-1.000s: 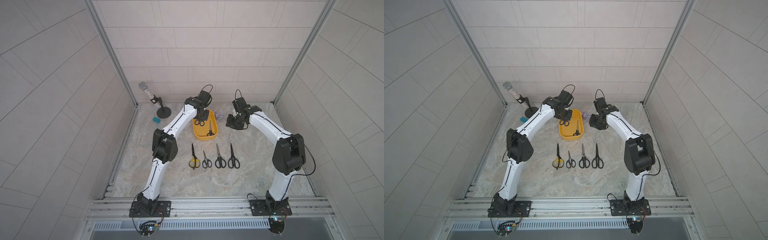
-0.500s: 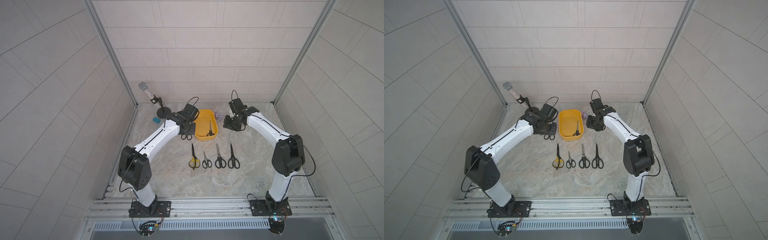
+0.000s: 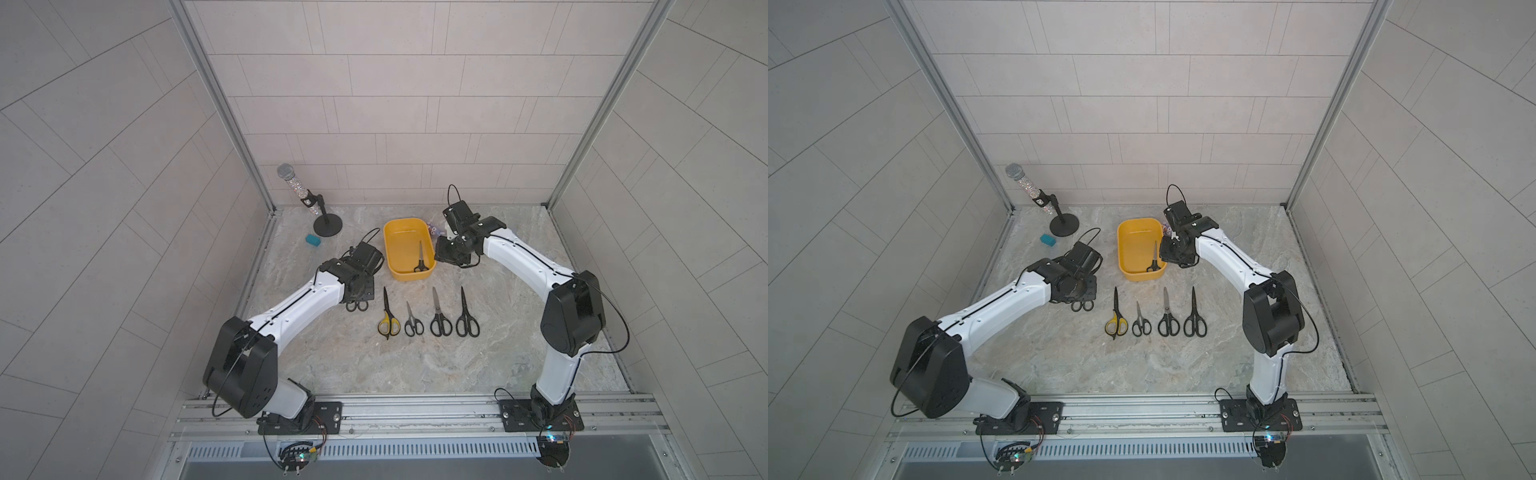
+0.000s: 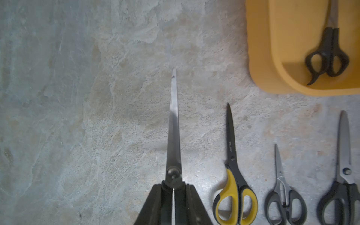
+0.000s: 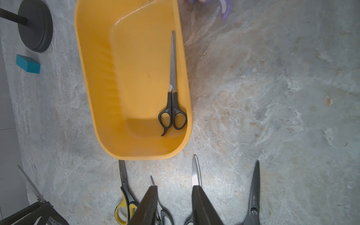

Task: Take the scissors out of the storage box
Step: Place the scissors at the center of the board.

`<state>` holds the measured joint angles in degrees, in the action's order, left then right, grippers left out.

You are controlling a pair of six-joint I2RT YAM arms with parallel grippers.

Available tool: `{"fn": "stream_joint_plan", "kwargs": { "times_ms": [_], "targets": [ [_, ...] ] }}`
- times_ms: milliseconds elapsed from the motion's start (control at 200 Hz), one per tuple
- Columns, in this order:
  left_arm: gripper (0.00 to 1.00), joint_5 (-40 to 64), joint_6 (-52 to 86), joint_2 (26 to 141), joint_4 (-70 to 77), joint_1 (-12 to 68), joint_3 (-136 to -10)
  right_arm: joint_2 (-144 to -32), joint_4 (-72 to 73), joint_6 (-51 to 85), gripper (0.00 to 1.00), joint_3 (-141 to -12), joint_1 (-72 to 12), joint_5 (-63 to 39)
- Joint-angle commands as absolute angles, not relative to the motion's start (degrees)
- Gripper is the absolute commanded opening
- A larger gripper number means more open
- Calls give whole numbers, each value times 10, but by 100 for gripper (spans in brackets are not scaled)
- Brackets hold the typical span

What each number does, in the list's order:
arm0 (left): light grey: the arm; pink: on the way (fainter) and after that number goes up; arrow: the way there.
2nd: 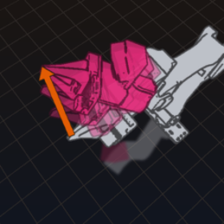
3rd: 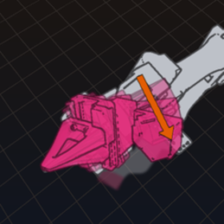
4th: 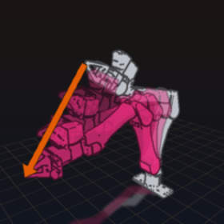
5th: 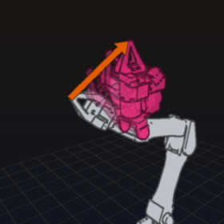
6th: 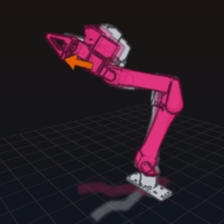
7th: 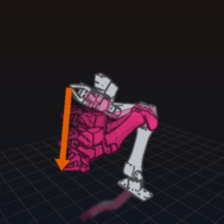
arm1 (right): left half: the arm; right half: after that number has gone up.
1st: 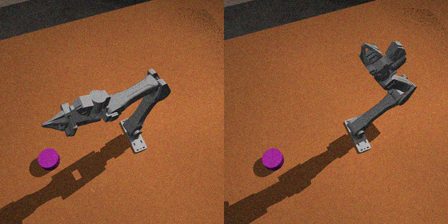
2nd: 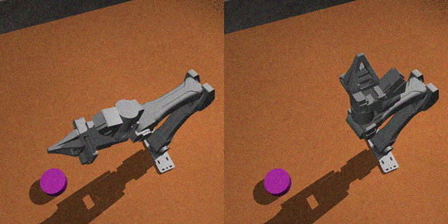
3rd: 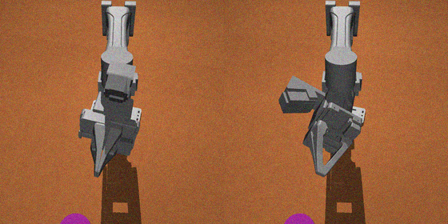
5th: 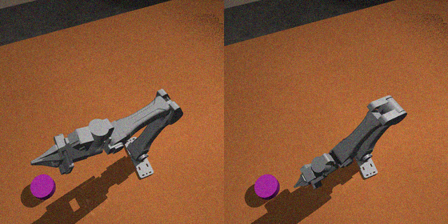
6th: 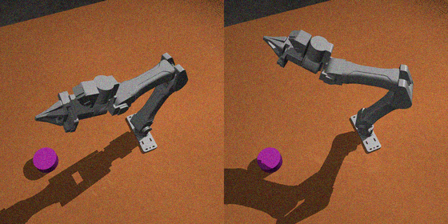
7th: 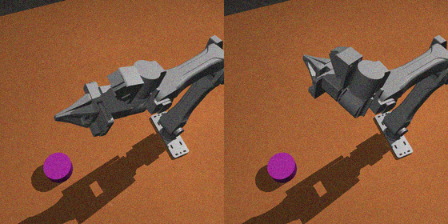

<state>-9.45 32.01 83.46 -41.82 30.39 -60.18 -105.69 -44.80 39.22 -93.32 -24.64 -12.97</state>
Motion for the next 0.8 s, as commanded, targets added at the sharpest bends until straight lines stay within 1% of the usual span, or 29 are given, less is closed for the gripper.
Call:
{"fn": "stream_joint_plan", "kwargs": {
  "times_ms": [0, 185, 560, 790],
  "targets": [
    [0, -100, 360, 819, -394, 305, -570, -1042, -457, 393, 35, -942, -251, -113],
    [0, -92, 368, 825, -365, 305, -530, -1042, -458, 393, 35, -943, -259, -112],
    [0, -51, 344, 896, -358, 307, -536, -1051, -463, 395, 35, -956, -263, -111],
    [0, -52, 339, 901, -356, 309, -520, -1057, -464, 395, 35, -964, -263, -111]
  ]
}}
